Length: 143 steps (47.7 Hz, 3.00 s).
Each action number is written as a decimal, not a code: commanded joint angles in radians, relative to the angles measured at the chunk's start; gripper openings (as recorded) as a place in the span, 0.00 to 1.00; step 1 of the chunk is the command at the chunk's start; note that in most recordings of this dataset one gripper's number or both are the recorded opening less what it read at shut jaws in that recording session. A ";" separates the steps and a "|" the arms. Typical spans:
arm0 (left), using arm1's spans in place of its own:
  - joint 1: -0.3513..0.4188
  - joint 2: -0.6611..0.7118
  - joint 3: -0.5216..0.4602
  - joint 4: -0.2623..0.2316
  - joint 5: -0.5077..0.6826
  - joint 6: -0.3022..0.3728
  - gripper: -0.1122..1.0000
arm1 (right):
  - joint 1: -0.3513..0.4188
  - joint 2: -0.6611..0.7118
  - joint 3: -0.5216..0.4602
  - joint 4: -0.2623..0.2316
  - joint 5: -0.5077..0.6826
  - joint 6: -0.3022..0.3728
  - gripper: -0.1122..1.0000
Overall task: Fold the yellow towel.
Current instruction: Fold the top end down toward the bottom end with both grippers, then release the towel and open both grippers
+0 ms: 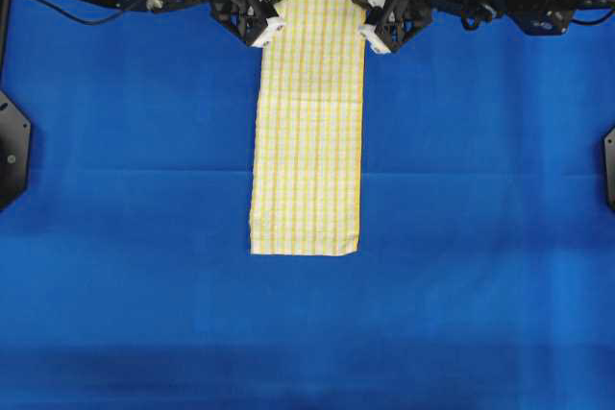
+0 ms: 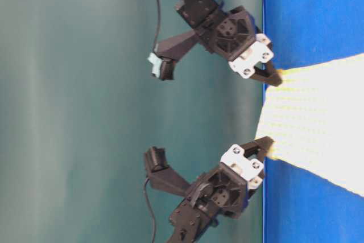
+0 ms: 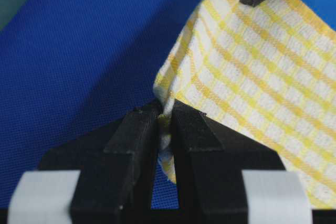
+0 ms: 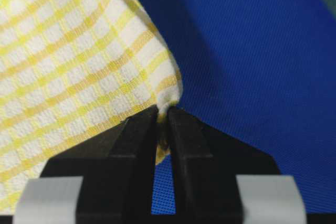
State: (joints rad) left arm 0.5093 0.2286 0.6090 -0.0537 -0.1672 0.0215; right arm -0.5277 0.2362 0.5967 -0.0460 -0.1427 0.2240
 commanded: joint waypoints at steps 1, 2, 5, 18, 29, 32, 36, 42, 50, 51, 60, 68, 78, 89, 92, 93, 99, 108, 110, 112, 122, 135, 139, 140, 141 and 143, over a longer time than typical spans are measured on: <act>-0.015 -0.055 0.000 -0.002 -0.002 -0.003 0.14 | -0.002 -0.063 -0.017 -0.002 0.014 -0.005 0.15; -0.020 -0.060 0.002 -0.002 -0.002 -0.005 0.14 | -0.002 -0.069 -0.015 -0.003 0.017 -0.006 0.15; -0.034 -0.078 0.011 -0.002 -0.002 -0.005 0.14 | 0.006 -0.087 -0.008 -0.003 0.028 -0.008 0.15; -0.129 -0.204 0.089 -0.006 -0.002 -0.063 0.14 | 0.080 -0.172 0.049 -0.002 0.038 -0.006 0.15; -0.225 -0.304 0.187 -0.008 -0.003 -0.114 0.14 | 0.189 -0.232 0.109 0.006 0.040 0.008 0.15; -0.255 -0.314 0.209 -0.008 -0.008 -0.143 0.14 | 0.225 -0.245 0.124 0.014 0.041 0.009 0.15; -0.310 -0.324 0.232 -0.008 -0.015 -0.176 0.14 | 0.270 -0.264 0.141 0.032 0.052 0.012 0.15; -0.400 -0.325 0.247 -0.008 -0.043 -0.189 0.14 | 0.339 -0.282 0.160 0.064 0.074 0.014 0.15; -0.506 -0.313 0.259 -0.008 -0.100 -0.201 0.14 | 0.419 -0.287 0.167 0.089 0.080 0.014 0.15; -0.515 -0.311 0.261 -0.009 -0.104 -0.206 0.14 | 0.430 -0.287 0.167 0.092 0.080 0.014 0.15; -0.583 -0.296 0.270 -0.009 -0.110 -0.245 0.14 | 0.511 -0.287 0.173 0.120 0.075 0.014 0.15; -0.626 -0.284 0.264 -0.009 -0.110 -0.252 0.14 | 0.552 -0.281 0.175 0.138 0.075 0.014 0.15; -0.657 -0.253 0.264 -0.009 -0.110 -0.252 0.14 | 0.574 -0.258 0.170 0.146 0.054 0.014 0.15; -0.663 -0.192 0.258 -0.009 -0.123 -0.255 0.14 | 0.598 -0.189 0.163 0.173 0.012 0.014 0.15; -0.663 -0.176 0.255 -0.009 -0.129 -0.258 0.14 | 0.604 -0.179 0.163 0.179 0.008 0.014 0.15; -0.663 -0.173 0.253 -0.009 -0.130 -0.259 0.14 | 0.606 -0.176 0.163 0.183 0.006 0.014 0.15; -0.663 -0.166 0.250 -0.009 -0.130 -0.264 0.14 | 0.612 -0.173 0.163 0.187 0.005 0.014 0.15; -0.661 -0.169 0.252 -0.009 -0.126 -0.262 0.14 | 0.615 -0.173 0.160 0.187 0.005 0.014 0.15; -0.663 -0.170 0.255 -0.009 -0.126 -0.262 0.14 | 0.617 -0.173 0.160 0.187 0.005 0.014 0.15; -0.663 -0.170 0.255 -0.009 -0.126 -0.262 0.14 | 0.621 -0.173 0.160 0.187 0.005 0.014 0.15; -0.670 -0.186 0.252 -0.009 -0.118 -0.261 0.33 | 0.650 -0.172 0.155 0.206 0.005 0.015 0.16; -0.670 -0.270 0.258 -0.009 -0.055 -0.255 0.76 | 0.676 -0.173 0.138 0.209 0.008 0.015 0.64; -0.670 -0.310 0.261 -0.009 -0.029 -0.250 0.74 | 0.680 -0.173 0.127 0.209 0.009 0.014 0.83; -0.670 -0.316 0.262 -0.008 -0.025 -0.249 0.74 | 0.680 -0.175 0.124 0.209 0.011 0.014 0.85; -0.670 -0.322 0.264 -0.008 -0.020 -0.249 0.74 | 0.680 -0.175 0.124 0.207 0.012 0.014 0.86; -0.670 -0.333 0.267 -0.008 -0.014 -0.249 0.74 | 0.678 -0.178 0.123 0.206 0.014 0.012 0.83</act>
State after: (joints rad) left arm -0.1595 -0.0644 0.8805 -0.0614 -0.1871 -0.2286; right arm 0.1488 0.0736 0.7409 0.1595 -0.1273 0.2378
